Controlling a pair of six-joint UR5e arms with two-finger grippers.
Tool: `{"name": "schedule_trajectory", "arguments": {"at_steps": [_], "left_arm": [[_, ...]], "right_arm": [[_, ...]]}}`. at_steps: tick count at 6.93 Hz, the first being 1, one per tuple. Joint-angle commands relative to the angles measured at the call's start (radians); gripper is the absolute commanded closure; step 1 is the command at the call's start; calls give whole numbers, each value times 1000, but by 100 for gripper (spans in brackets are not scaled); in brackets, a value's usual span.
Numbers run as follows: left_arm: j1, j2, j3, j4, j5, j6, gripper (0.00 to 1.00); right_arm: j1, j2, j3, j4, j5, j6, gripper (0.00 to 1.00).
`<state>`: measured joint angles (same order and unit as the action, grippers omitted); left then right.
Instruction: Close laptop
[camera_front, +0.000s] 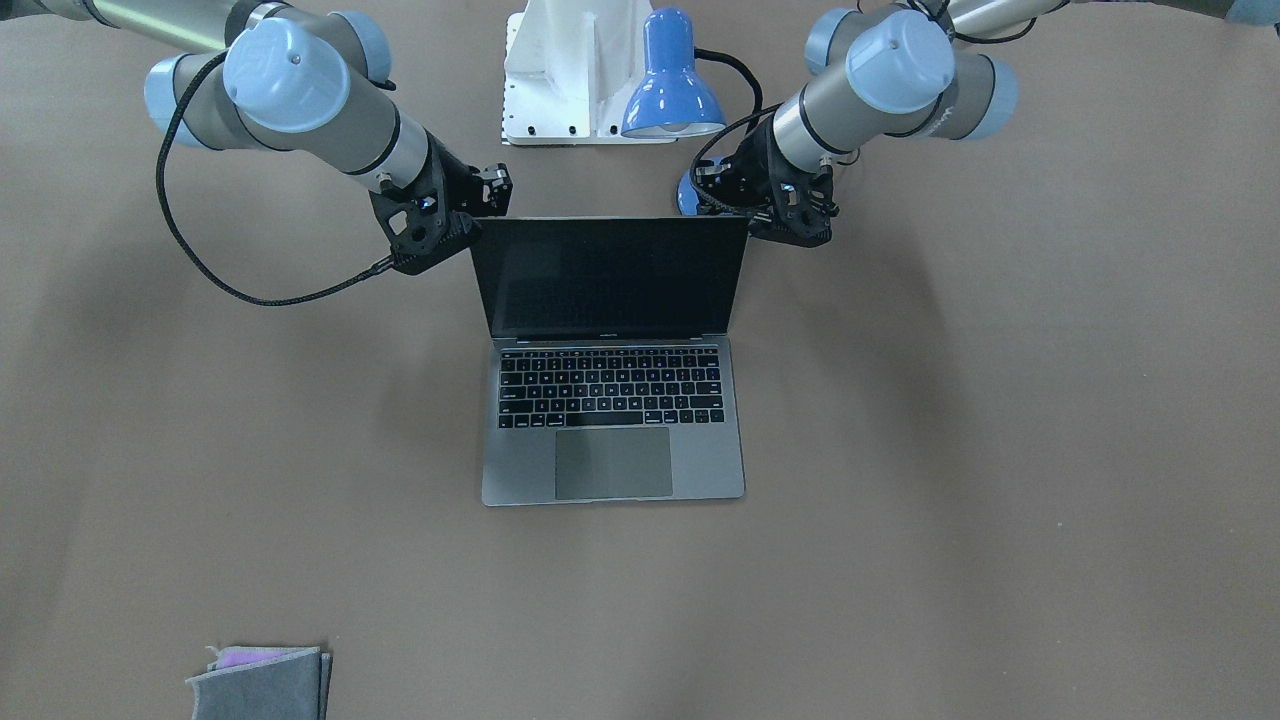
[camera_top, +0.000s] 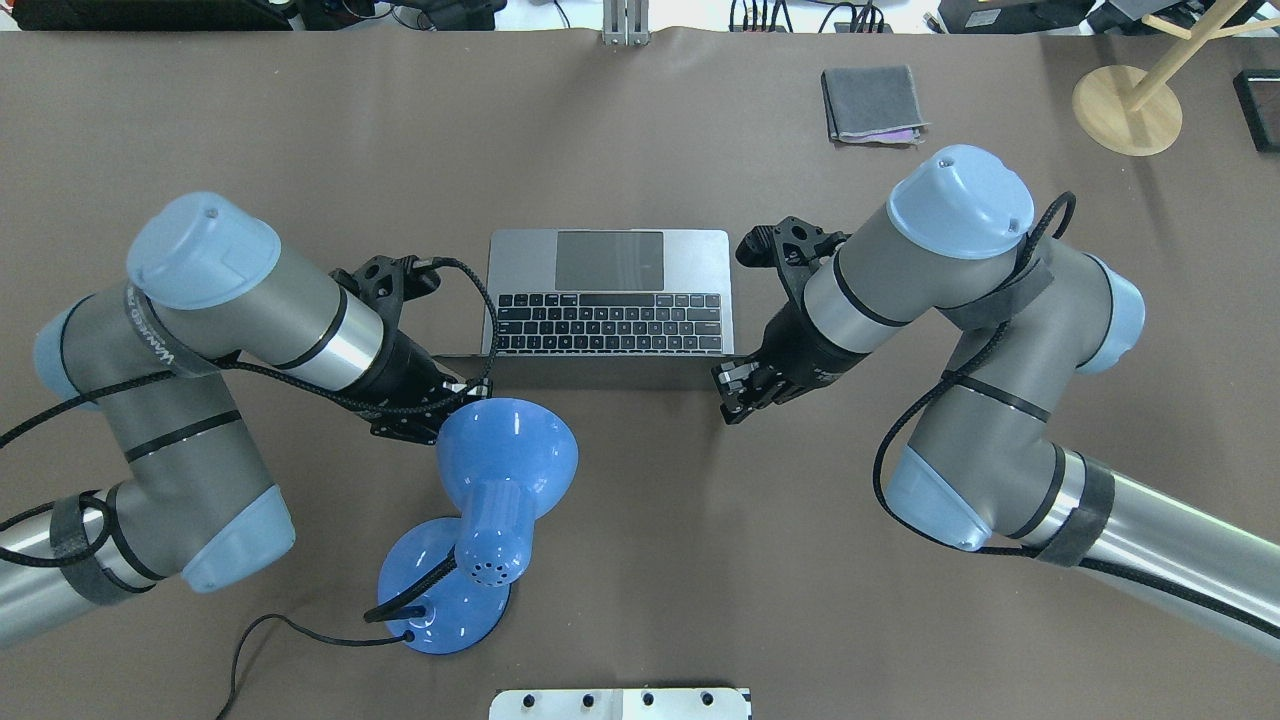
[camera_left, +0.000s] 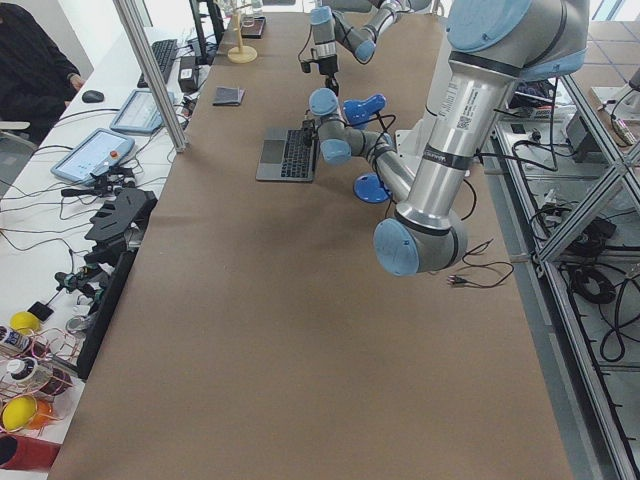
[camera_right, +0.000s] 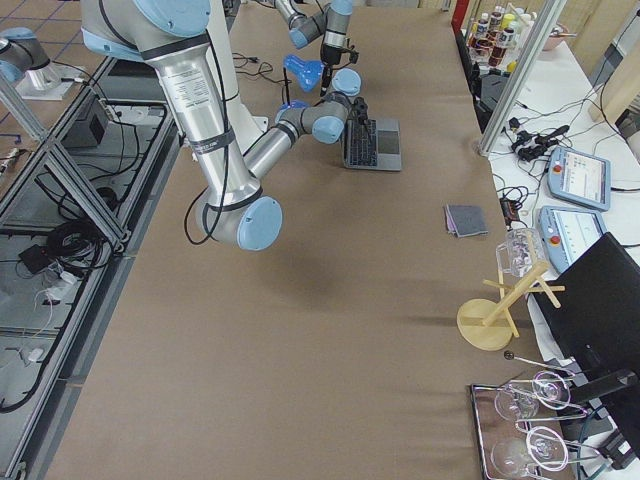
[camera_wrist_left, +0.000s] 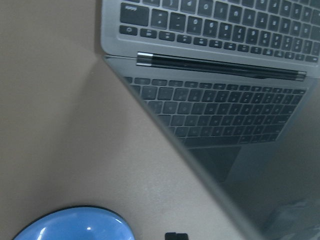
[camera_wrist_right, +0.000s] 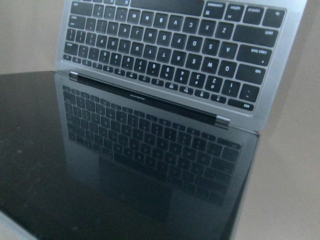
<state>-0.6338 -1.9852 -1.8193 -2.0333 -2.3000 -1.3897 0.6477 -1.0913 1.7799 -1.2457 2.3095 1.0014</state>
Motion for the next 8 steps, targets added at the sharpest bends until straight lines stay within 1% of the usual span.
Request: {"name": "schedule_trajectory", "arguments": {"at_steps": [1,3,4,6,7,8], "left_arm": [[-93,-58,44,1,2,4,100],[-135,-148,154,-2,4,6,100],[-155,-196,211,-4,4,9,100],[-169,-219,274,-4,5,39,100],[-169,-245,335,-30,20,46,100],[-167,-273,422,-97,48,46,100]], "right_arm": [[41,68,-72,0,-5,2,100],[78,91,-103,0,-4,2,100],[107,119,-147,2,-2,2,100],[141,186,-277,32,-4,-3,100],[144,230,-363,72,-10,-1,100],[145,263,-437,112,-21,-1,100]]}}
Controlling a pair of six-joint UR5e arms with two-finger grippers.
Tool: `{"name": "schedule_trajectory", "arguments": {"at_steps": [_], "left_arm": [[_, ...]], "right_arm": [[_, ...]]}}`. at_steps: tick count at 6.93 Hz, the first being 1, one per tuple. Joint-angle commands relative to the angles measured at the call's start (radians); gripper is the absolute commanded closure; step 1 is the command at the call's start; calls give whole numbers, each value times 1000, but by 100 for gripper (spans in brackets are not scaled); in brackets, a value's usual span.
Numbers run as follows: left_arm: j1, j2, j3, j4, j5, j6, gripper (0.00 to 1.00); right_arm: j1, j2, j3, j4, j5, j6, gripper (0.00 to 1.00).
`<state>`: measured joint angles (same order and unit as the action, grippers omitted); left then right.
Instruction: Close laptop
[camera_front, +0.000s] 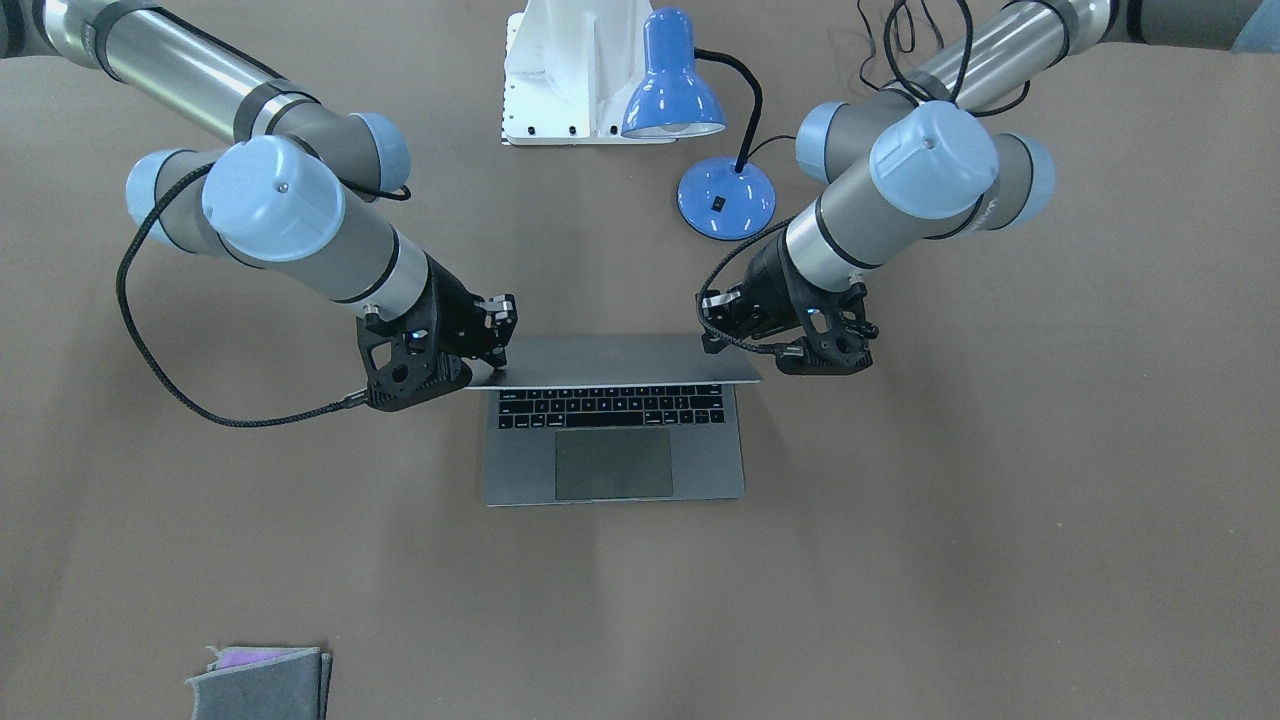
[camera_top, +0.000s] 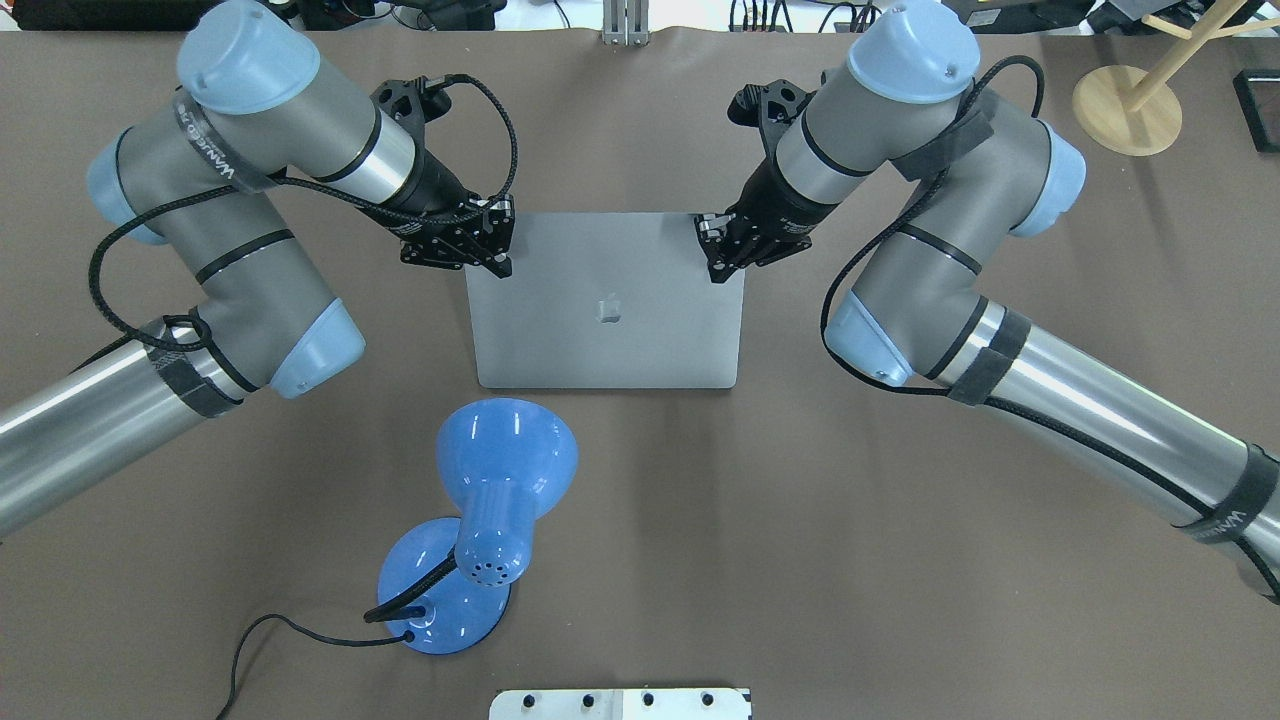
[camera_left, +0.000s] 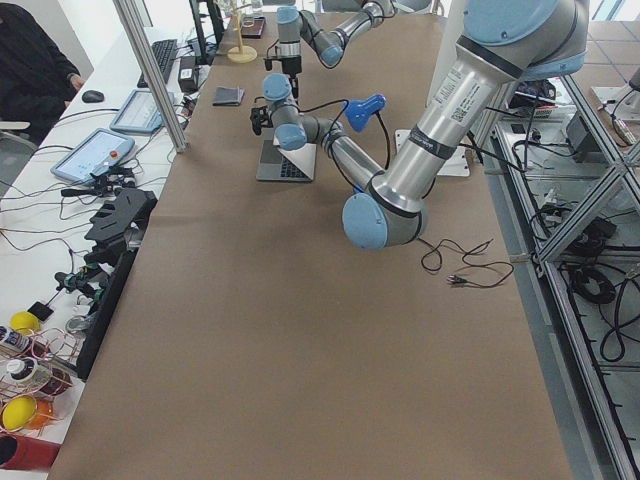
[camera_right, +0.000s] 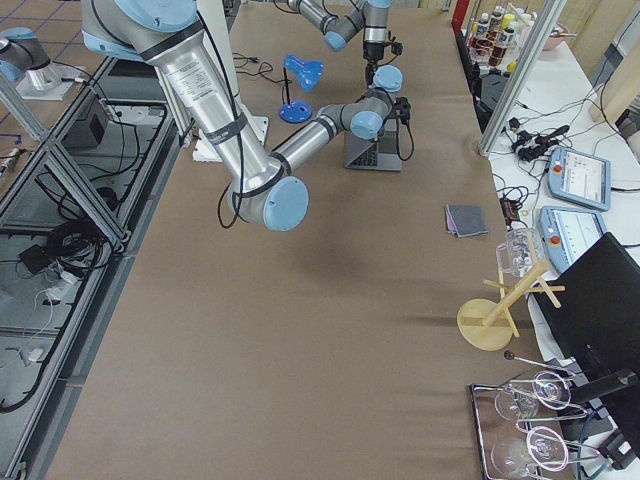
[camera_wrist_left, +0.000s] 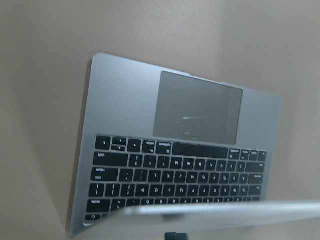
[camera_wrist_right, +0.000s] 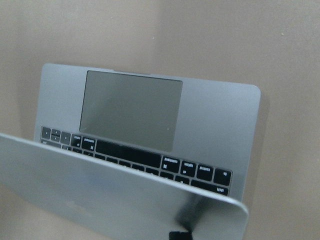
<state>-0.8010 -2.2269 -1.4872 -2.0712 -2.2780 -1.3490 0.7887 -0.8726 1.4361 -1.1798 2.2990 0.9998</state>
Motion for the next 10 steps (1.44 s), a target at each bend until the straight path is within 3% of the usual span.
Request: {"name": "schedule_trajectory", "arguments": {"at_steps": [1,4,7,10], "left_arm": [[2,-57,163,-96,37,5,100],[6,-98,269,-104,69,25,100],[34,-112,306,-104,121,25,100],[81,-111,344,-139,219,24,100]], "right_arm": [[4,79,-161,66,-24,0,100],[-9,203,-423,144,-101,0,100],[-34,207,-454,146,-124,2,100],[4,228,-433,158,-61,7,100]]}}
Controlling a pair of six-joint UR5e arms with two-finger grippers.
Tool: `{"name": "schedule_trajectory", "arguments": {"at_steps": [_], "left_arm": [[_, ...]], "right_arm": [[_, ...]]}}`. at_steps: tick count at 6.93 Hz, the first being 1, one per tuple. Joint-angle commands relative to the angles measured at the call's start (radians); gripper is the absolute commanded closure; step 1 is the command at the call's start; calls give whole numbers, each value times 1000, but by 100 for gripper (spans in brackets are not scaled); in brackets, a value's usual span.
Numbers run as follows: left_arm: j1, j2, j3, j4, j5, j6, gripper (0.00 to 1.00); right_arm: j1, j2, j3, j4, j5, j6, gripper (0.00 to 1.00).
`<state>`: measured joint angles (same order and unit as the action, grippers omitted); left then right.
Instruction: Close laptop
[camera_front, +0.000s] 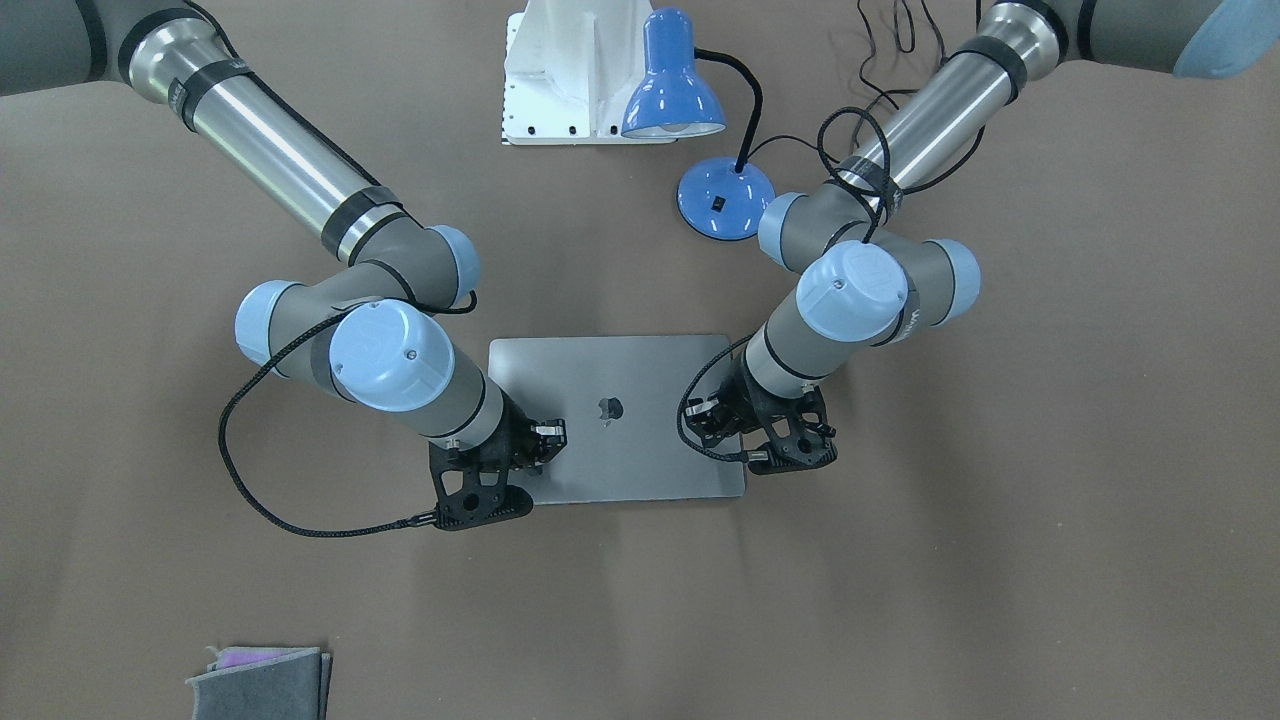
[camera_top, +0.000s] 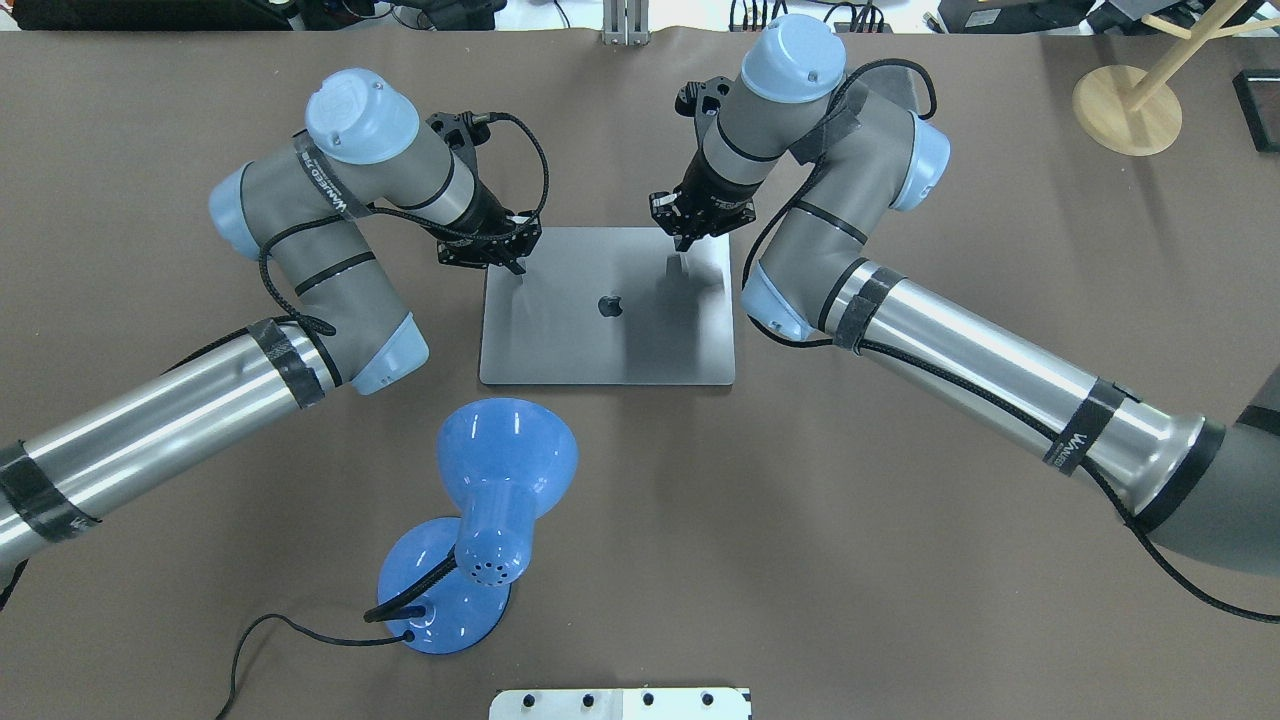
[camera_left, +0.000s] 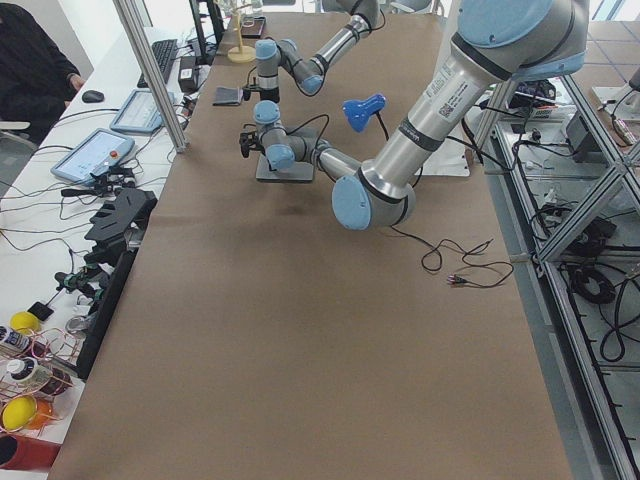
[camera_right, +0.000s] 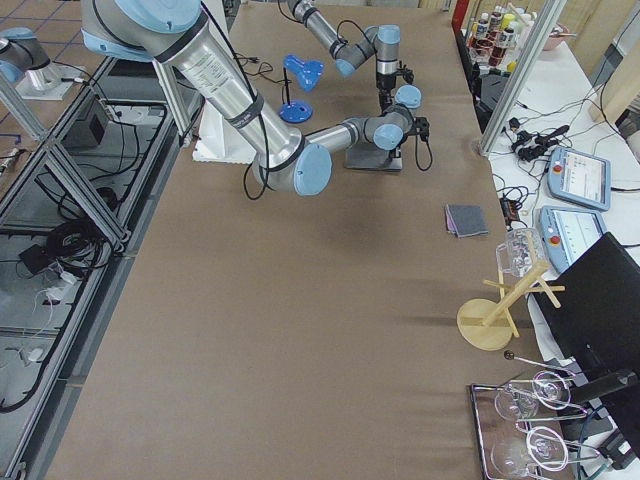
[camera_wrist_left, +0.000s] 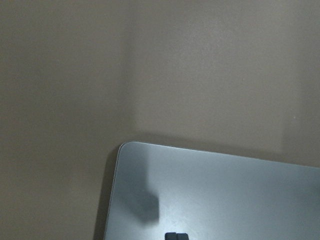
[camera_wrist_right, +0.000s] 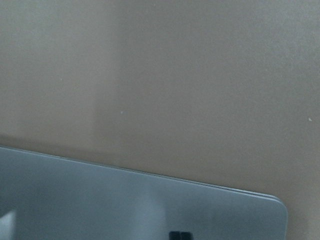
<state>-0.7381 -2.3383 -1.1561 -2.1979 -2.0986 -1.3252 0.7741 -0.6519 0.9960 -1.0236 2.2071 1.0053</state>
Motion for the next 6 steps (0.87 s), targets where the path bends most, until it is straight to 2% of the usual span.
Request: {"name": "schedule_trajectory", "arguments": {"at_steps": [1,3,4,5,6], "left_arm": [[23,0,13,-13,41,0,100],[19,-1,1,-14,29,-3,100],[-21,-24,-10,-13,-18,-14,100],[-83,-26,-52,-8,-120,-34,100],[-113,-18,-113,0,-136,-46,50]], "right_arm": [[24,8,9,2,32,1,100],[51,6,9,2,63,-1,100],[95,5,12,2,122,-1,100],[147,-2,18,-3,182,2,24],[178,-74,117,-9,209,-5,0]]}}
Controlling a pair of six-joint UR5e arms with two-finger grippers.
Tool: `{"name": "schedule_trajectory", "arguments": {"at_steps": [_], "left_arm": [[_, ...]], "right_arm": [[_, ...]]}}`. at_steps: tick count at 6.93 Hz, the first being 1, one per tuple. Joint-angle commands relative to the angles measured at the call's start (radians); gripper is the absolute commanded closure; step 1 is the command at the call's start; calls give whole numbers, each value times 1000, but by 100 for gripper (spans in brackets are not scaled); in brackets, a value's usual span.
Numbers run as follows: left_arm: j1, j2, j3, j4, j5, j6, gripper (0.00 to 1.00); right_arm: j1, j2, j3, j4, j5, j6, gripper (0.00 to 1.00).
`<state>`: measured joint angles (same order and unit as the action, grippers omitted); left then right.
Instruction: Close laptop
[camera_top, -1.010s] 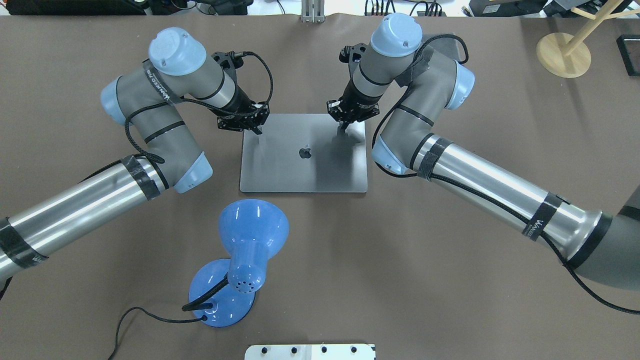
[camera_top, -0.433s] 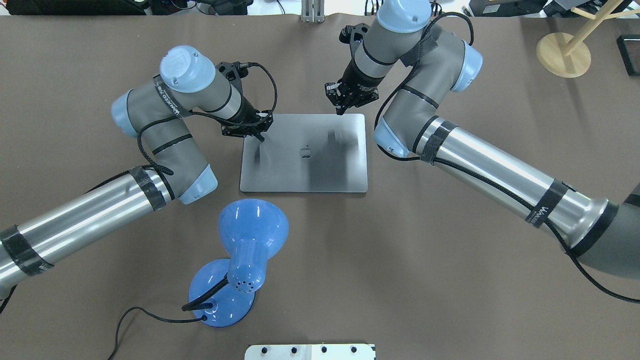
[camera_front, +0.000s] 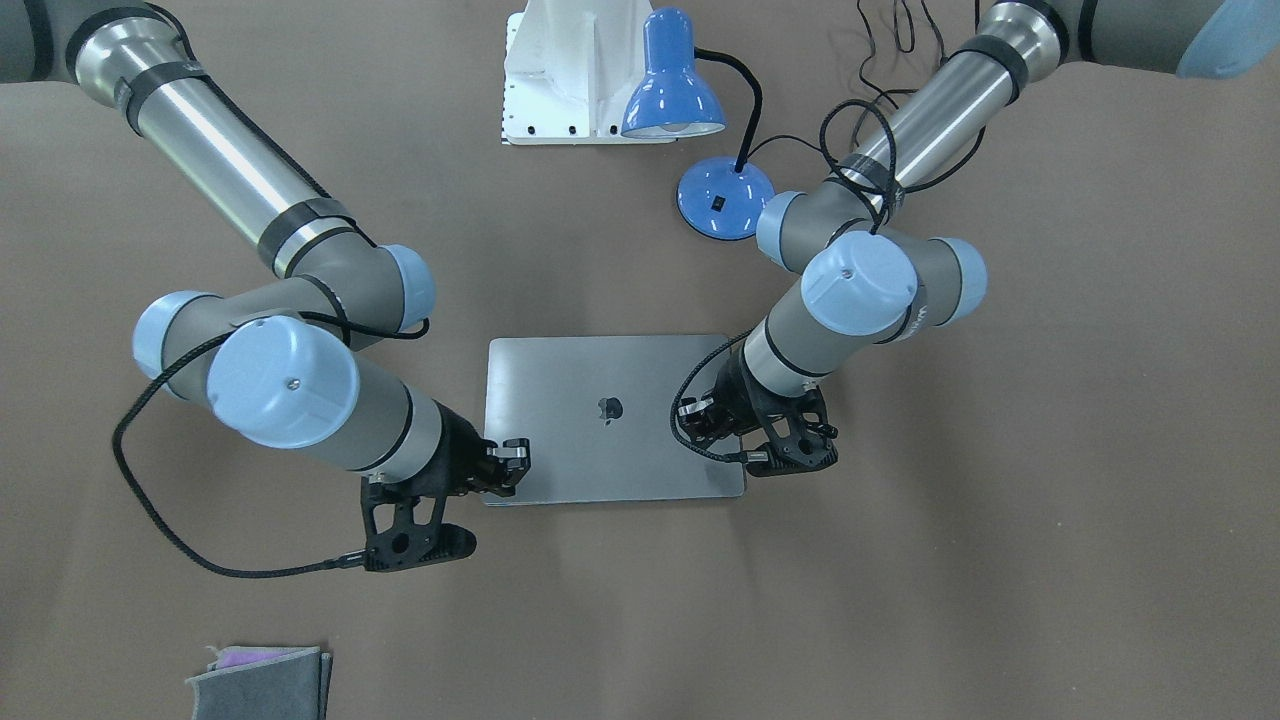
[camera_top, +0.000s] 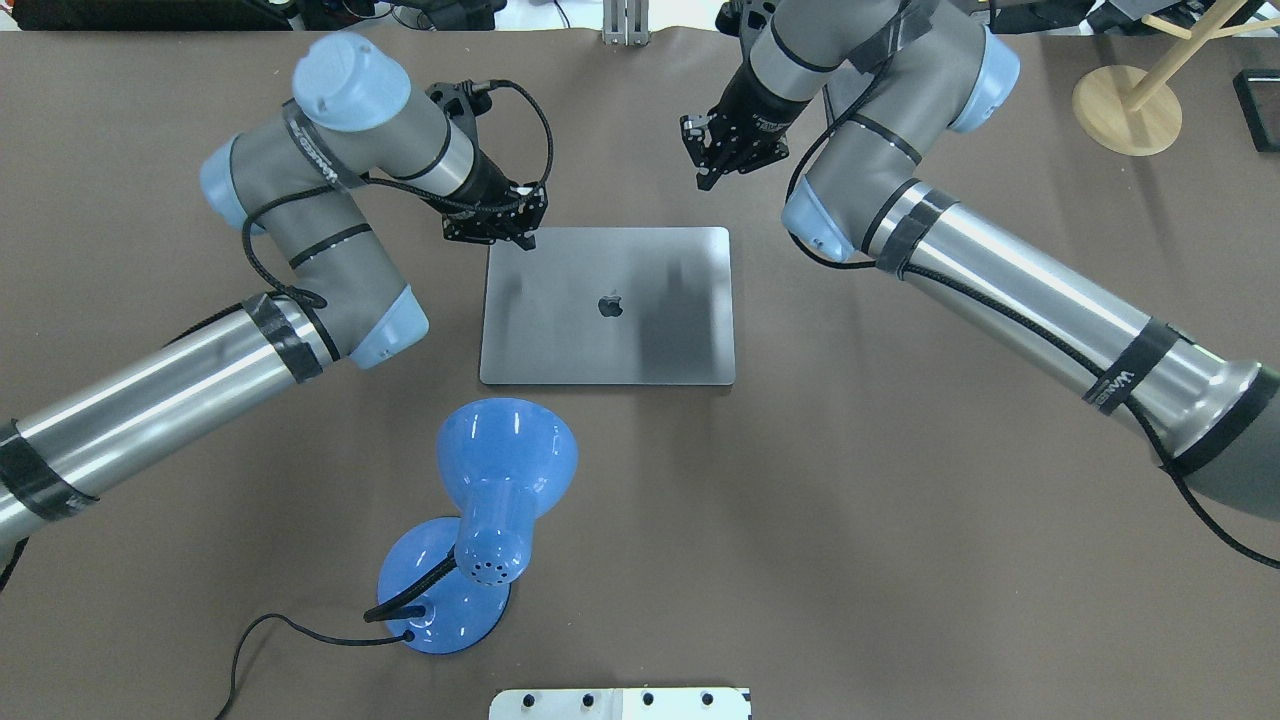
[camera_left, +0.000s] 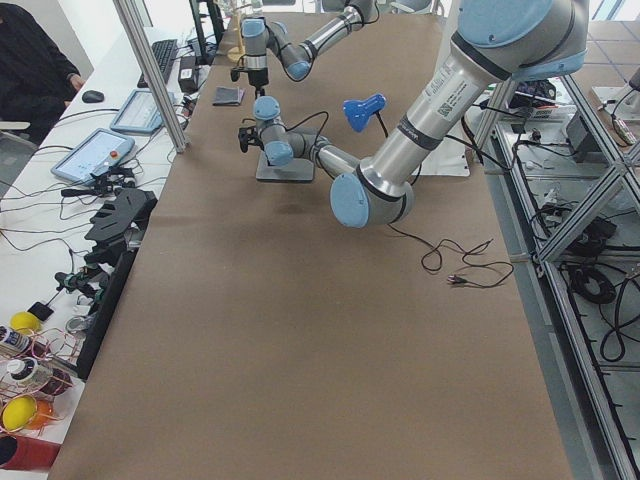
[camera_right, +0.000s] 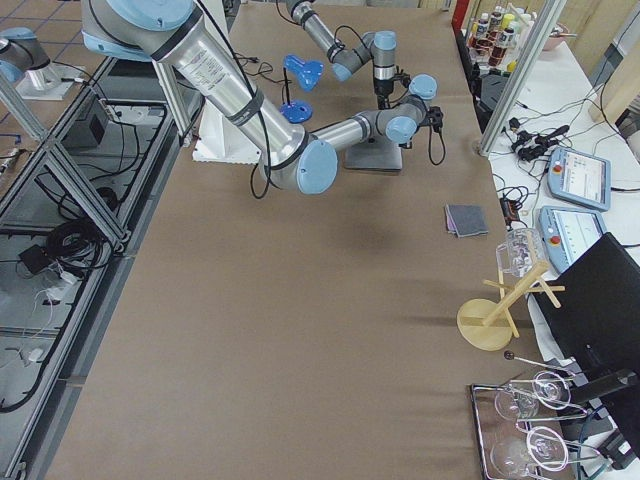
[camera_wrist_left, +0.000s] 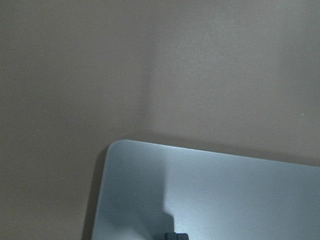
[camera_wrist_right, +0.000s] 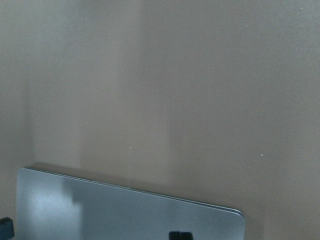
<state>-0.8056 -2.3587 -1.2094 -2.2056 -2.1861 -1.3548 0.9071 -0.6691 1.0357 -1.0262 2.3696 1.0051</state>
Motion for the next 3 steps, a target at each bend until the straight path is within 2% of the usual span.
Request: {"name": "schedule_trajectory", "arguments": {"at_steps": [1,2,3], "left_arm": [[-52,27,-105,9,-41,-15,2],[-90,112,-189,10,-34,-1,2],[-160,189,-249,14,-34,12,2]], "right_arm": [[80,-116,158,-8,21,-23,0],[128,-166,193,-9,14,-84,0],[165,-203,226,-94,-6,-135,0]]}}
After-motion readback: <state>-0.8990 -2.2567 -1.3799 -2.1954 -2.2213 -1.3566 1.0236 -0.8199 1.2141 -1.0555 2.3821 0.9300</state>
